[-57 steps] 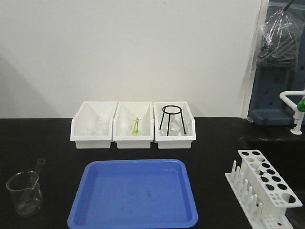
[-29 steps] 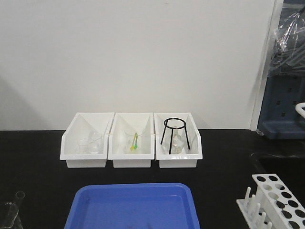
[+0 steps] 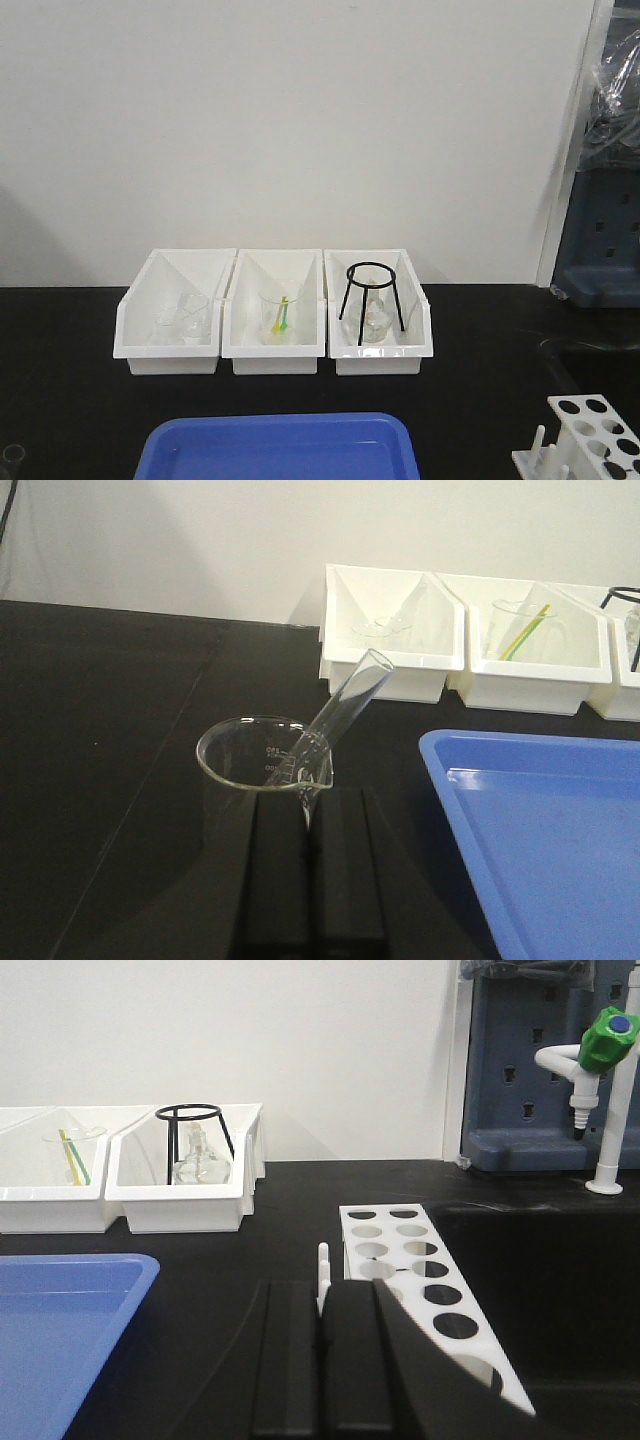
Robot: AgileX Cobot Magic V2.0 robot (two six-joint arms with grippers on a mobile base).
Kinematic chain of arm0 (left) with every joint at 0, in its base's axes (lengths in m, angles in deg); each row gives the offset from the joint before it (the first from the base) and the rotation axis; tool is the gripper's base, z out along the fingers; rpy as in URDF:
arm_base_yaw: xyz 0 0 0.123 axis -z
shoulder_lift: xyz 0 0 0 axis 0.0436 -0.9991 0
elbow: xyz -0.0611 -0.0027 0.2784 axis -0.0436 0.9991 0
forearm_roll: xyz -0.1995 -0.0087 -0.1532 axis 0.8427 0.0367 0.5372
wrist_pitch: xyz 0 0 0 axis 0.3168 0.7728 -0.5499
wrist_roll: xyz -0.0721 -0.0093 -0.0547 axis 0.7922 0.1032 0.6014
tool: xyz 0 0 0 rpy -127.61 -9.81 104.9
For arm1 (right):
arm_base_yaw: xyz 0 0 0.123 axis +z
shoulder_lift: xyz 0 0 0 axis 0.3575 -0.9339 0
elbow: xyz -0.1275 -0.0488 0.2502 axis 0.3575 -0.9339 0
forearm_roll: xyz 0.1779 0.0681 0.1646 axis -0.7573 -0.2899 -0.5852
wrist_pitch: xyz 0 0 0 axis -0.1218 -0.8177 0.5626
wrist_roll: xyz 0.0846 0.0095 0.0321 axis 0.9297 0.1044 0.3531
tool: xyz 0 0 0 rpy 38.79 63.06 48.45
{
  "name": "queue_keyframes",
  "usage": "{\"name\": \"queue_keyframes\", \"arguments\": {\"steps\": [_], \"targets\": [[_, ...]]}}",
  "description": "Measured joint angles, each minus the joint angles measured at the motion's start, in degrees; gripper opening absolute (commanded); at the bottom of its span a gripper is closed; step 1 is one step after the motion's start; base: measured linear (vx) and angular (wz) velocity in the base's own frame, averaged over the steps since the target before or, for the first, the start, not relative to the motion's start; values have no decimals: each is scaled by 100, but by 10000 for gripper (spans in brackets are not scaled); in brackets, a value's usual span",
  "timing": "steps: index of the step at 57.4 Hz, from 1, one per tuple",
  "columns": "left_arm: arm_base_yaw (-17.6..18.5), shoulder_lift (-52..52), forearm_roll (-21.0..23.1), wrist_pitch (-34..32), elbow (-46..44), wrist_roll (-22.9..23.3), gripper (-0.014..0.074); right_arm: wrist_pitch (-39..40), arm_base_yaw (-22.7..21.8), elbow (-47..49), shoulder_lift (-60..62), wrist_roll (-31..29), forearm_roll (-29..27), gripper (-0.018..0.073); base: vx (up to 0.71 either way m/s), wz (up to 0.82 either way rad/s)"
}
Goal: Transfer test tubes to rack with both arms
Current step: 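Grasp the clear glass test tube in the beaker with the left gripper and lift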
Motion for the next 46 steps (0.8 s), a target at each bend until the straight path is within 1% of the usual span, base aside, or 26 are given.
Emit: {"name": "queue_keyframes", "arguments": {"steps": [28,37,46], "targets": [[0,0,0,0,0,0,-4,13,0,0,0,0,0,-8,2,0],[0,0,0,-44,0,0,-4,159,0,0,0,0,0,-8,0,0],[0,0,0,-333,0,0,-4,554,0,0,0,0,0,-8,0,0]]}}
